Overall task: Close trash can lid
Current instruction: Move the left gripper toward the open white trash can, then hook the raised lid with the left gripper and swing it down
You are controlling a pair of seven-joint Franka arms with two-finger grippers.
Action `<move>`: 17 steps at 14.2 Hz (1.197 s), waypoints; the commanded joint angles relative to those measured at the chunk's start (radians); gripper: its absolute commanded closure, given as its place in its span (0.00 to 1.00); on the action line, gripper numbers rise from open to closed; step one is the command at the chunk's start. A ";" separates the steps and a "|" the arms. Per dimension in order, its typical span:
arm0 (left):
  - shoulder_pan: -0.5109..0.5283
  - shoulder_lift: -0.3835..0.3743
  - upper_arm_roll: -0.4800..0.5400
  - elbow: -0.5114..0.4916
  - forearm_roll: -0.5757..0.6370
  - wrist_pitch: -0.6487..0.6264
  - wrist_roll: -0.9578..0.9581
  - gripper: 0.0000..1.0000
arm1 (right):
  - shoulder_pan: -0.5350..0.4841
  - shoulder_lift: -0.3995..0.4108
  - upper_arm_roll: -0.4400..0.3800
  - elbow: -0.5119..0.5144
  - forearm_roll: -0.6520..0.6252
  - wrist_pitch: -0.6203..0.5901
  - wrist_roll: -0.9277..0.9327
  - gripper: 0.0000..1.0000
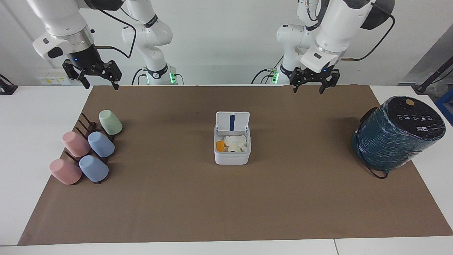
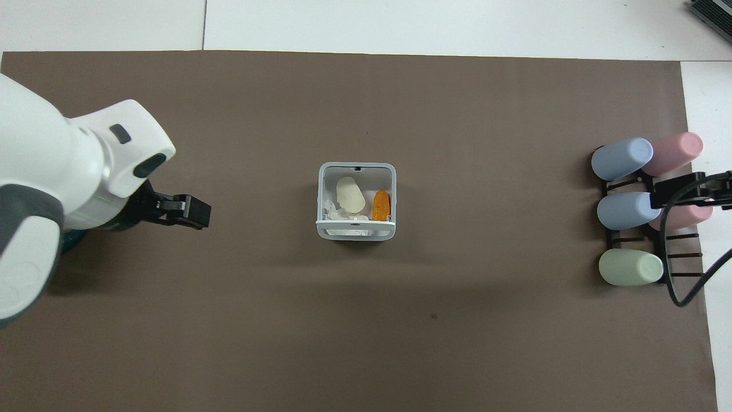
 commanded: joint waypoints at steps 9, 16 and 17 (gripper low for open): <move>-0.240 -0.149 0.013 -0.341 -0.165 0.382 -0.402 1.00 | -0.006 -0.015 0.001 -0.016 0.019 -0.005 -0.010 0.00; -0.344 -0.071 0.013 -0.397 -0.165 0.560 -0.477 1.00 | -0.006 -0.015 0.001 -0.016 0.019 -0.005 -0.010 0.00; -0.349 -0.048 0.013 -0.397 -0.165 0.601 -0.486 1.00 | -0.006 -0.015 0.001 -0.016 0.019 -0.005 -0.010 0.00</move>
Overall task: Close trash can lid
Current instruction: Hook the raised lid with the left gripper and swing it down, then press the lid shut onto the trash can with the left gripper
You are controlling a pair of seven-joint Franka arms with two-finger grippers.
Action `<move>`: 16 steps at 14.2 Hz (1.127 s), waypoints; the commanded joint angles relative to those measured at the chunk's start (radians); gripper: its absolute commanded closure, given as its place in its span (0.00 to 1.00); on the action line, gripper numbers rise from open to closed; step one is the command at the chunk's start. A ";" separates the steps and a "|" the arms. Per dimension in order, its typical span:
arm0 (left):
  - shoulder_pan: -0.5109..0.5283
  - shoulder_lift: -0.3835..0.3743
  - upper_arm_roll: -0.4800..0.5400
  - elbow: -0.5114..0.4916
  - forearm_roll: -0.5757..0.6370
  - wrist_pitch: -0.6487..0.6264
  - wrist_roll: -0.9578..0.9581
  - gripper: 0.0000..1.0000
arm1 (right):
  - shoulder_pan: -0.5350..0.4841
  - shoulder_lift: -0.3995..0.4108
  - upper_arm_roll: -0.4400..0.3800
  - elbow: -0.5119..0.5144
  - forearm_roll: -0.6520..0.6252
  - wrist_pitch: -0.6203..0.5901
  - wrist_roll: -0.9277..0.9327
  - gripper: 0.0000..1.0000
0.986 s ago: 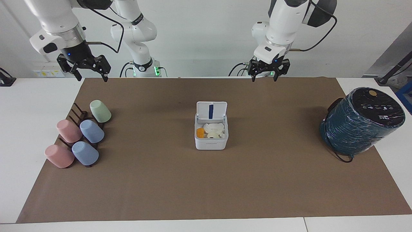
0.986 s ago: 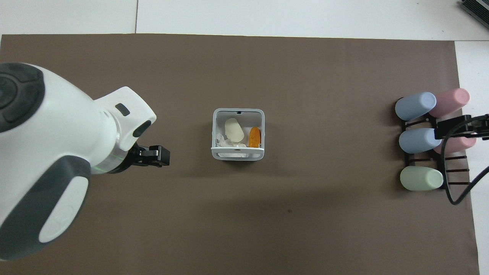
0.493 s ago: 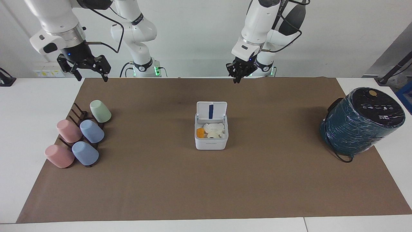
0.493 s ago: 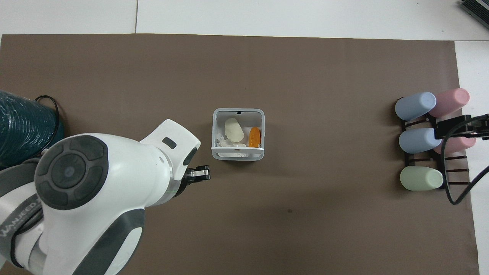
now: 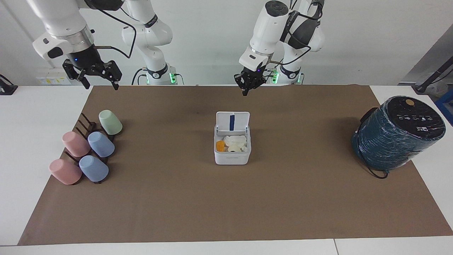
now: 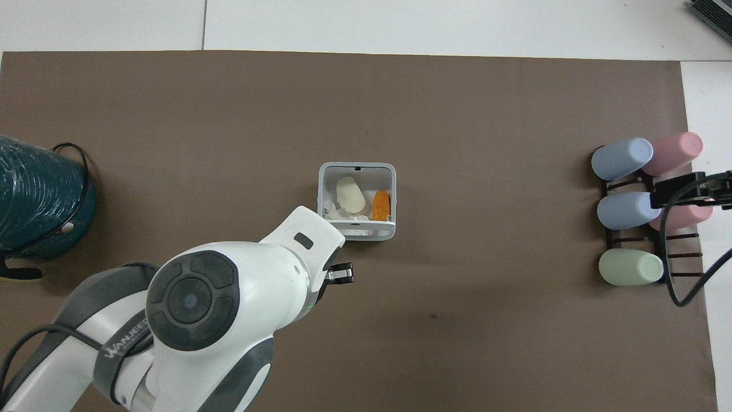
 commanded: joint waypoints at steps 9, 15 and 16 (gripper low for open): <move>0.017 0.150 0.020 0.012 -0.124 0.397 -0.049 1.00 | -0.006 -0.015 0.001 -0.016 0.019 -0.005 -0.010 0.00; 0.059 0.199 0.020 0.022 -0.139 0.519 -0.046 1.00 | -0.006 -0.015 0.001 -0.016 0.019 -0.004 -0.010 0.00; 0.062 0.209 0.022 0.024 -0.139 0.520 -0.046 1.00 | -0.006 -0.015 0.001 -0.016 0.019 -0.005 -0.010 0.00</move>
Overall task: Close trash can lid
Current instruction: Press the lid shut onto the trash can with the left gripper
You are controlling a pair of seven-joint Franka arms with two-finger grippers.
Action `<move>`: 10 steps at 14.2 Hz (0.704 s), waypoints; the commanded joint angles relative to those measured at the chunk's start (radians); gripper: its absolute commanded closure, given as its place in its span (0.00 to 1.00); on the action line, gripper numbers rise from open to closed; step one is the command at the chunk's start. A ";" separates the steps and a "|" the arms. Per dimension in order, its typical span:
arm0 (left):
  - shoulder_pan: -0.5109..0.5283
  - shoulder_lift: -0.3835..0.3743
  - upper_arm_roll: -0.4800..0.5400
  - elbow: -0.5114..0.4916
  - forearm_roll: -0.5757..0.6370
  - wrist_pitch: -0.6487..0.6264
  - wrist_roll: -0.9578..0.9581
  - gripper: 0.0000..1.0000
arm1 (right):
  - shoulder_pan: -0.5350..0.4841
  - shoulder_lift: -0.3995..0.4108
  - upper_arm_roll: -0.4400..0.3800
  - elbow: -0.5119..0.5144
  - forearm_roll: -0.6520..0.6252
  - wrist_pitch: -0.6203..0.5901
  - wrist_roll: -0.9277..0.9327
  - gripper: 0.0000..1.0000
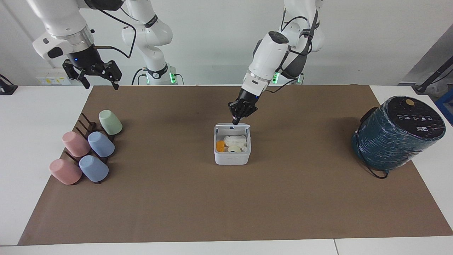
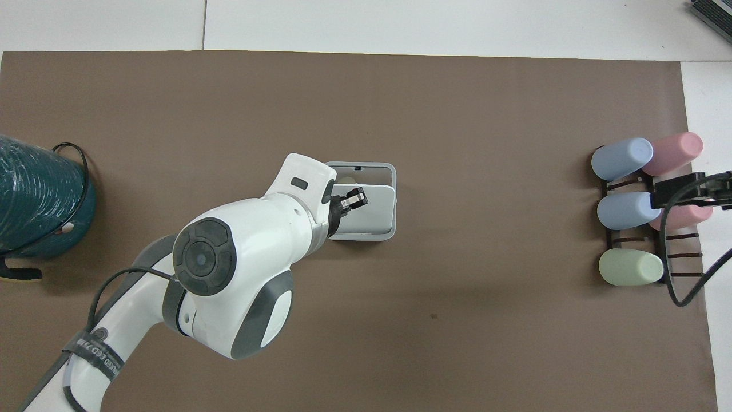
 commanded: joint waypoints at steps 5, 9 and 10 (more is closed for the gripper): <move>0.044 0.046 -0.005 0.021 -0.046 0.043 0.005 1.00 | -0.006 -0.015 0.001 -0.016 0.019 -0.005 -0.010 0.00; 0.044 0.089 -0.005 0.022 -0.046 0.086 0.003 1.00 | -0.006 -0.015 0.001 -0.016 0.019 -0.005 -0.010 0.00; 0.044 0.097 -0.005 0.022 -0.046 0.089 0.005 1.00 | -0.006 -0.015 0.001 -0.016 0.019 -0.005 -0.010 0.00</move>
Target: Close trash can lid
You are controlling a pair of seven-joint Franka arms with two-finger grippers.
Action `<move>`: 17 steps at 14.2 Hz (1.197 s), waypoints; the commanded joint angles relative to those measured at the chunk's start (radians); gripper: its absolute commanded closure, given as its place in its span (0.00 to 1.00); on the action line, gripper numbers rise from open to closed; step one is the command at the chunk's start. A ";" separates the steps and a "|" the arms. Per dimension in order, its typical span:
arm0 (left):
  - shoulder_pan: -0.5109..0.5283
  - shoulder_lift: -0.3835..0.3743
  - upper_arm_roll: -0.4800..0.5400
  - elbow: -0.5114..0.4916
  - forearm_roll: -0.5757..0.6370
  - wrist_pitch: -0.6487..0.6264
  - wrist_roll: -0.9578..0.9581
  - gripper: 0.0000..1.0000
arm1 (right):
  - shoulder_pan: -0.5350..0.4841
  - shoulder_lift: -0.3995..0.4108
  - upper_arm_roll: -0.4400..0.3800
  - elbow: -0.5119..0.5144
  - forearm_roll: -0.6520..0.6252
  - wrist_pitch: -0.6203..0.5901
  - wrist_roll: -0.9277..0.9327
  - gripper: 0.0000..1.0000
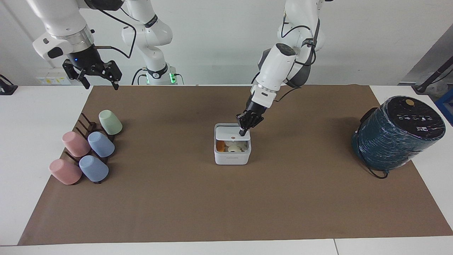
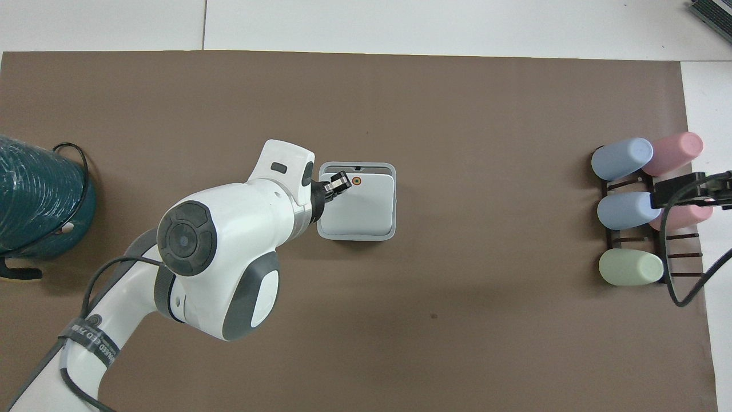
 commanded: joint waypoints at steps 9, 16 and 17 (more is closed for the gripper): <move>0.005 0.092 -0.004 0.017 -0.019 0.074 0.006 1.00 | -0.006 -0.015 0.001 -0.016 0.019 -0.004 -0.010 0.00; 0.003 0.134 -0.004 0.012 -0.019 0.111 0.012 1.00 | -0.006 -0.015 0.001 -0.016 0.019 -0.005 -0.010 0.00; 0.005 0.134 -0.004 0.011 -0.019 0.111 0.014 1.00 | -0.006 -0.015 0.001 -0.016 0.019 -0.005 -0.010 0.00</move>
